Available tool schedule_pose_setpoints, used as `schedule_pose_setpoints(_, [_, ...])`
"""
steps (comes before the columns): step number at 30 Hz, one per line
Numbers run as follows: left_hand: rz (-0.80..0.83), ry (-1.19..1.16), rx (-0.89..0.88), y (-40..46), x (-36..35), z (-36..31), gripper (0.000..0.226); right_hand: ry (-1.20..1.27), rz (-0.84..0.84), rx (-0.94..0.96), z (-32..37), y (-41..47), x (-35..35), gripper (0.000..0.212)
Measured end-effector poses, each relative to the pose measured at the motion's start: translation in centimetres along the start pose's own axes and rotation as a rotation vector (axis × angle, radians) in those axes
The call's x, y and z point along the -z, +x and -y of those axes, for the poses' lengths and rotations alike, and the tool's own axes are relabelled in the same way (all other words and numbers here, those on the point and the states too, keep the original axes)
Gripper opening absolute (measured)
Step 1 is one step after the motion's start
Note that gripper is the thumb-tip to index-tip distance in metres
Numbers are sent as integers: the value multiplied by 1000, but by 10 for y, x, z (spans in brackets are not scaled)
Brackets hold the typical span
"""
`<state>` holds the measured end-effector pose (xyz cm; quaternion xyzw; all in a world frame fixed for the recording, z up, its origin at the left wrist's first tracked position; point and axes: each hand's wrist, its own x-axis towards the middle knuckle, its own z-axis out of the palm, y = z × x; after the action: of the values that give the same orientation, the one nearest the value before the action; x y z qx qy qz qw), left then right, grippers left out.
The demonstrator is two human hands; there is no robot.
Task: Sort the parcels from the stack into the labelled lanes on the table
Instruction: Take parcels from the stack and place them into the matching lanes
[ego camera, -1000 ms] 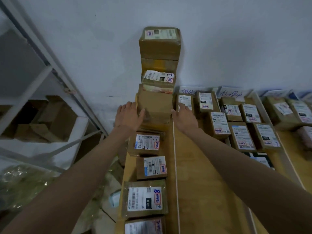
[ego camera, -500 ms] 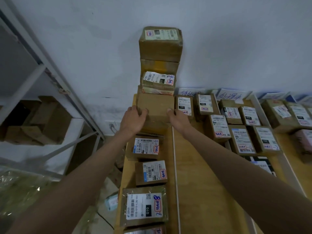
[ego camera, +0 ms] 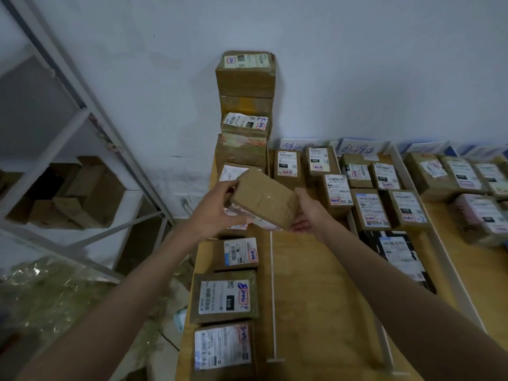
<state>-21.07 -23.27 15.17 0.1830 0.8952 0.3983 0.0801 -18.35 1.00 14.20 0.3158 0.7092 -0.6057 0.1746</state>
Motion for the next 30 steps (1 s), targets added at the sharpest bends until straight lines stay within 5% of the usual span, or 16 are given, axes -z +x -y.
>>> schedule_pose_setpoints(7, [-84,-72,53,-6,-23,-14,55,9,52,42,-27,-26,23,85])
schedule_pose_setpoints(13, [0,-81,121,-3,-28,-32,22,-10,-82,198,-38,-38,31,66])
schedule_pose_setpoints(20, [175,7,153,11,-19,-41,27,-434,-87,581,-31,-52,37,64])
schedule_pose_setpoints(25, [249,189,187,28,-16,-49,47,-681,-8,504,-33,-54,36,49])
schedule_pose_setpoints(30, [192,234,117,26,-31,-58,37,-596,-21,331,-45,-59,39,51])
